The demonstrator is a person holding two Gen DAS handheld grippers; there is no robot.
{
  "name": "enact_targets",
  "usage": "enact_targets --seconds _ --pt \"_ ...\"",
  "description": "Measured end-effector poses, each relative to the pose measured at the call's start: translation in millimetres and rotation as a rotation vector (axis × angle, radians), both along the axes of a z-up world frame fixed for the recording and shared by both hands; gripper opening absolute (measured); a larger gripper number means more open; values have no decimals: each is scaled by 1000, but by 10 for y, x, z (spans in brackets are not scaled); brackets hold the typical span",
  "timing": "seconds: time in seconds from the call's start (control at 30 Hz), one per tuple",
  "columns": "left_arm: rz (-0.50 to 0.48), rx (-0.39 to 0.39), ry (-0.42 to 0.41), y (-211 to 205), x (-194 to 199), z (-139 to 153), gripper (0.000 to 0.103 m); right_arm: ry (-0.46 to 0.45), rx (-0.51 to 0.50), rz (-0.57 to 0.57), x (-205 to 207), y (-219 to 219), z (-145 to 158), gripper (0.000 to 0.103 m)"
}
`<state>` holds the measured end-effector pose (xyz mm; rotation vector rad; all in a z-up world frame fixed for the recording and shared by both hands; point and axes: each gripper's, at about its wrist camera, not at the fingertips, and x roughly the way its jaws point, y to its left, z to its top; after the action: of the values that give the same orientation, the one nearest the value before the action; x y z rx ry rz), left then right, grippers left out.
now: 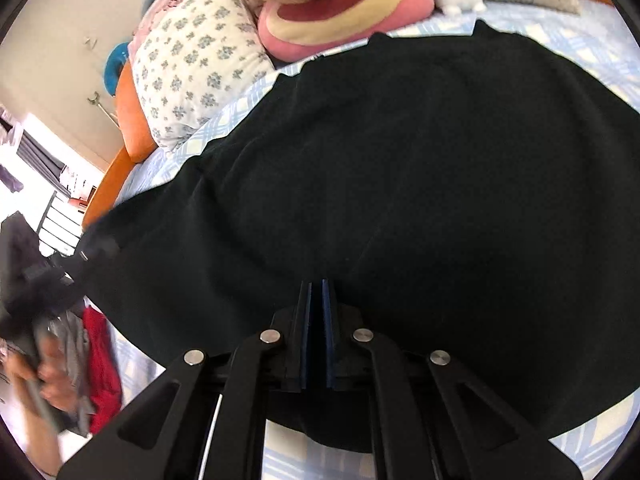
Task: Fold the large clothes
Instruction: 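Lift that side with both tools and fold it over the other half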
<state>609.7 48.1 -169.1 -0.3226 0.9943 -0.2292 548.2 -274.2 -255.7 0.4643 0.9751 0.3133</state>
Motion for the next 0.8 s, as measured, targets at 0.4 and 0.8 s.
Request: enact_targets --seconds 0.4,0.8 --pt "-246 261 -125 -1819 -67 964 25 -214 -226 13 -551 274 113 7" --pt "-509 540 -40 -3863 -622 294 19 -267 -557 -2 -660 678 165 9"
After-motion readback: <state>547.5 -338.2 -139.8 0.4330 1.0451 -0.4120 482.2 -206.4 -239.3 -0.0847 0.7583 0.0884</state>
